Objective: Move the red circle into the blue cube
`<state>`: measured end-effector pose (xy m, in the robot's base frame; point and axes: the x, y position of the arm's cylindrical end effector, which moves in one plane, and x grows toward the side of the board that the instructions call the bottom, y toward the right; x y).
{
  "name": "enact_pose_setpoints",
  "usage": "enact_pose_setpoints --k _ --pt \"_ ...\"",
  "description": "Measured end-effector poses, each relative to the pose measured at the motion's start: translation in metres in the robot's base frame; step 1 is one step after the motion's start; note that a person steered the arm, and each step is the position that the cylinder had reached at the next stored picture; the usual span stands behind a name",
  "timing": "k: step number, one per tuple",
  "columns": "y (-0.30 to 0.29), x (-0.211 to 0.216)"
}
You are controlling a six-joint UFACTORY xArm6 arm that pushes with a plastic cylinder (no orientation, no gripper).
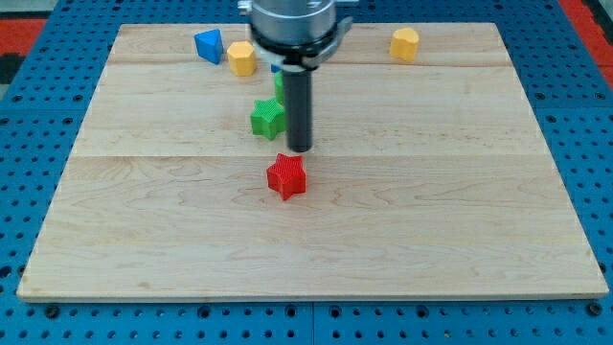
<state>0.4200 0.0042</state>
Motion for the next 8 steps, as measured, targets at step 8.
enact_pose_setpoints --k 8 --pt "-0.013 -0.227"
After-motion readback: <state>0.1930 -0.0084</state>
